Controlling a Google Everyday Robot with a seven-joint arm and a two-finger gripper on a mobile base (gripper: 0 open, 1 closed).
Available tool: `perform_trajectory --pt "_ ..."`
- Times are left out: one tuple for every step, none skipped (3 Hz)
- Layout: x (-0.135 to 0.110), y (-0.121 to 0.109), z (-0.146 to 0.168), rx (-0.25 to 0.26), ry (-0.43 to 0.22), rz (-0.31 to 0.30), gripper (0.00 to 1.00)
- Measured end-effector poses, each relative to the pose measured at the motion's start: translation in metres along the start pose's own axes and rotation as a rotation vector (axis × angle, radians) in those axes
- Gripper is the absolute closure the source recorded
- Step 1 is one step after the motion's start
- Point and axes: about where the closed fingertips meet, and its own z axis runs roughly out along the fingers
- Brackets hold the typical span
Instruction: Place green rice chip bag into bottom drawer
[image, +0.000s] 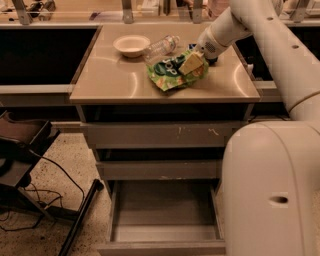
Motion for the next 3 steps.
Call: perform_trajectory --pt "-0.019 0.028 -0.062 0.047 -0.111 -0.036 1.0" --pt "-0.027 0.072 -0.136 0.101 -0.209 -0.034 1.0" --pt "-0.005 0.093 -0.133 0.075 -0.182 -0.018 1.0"
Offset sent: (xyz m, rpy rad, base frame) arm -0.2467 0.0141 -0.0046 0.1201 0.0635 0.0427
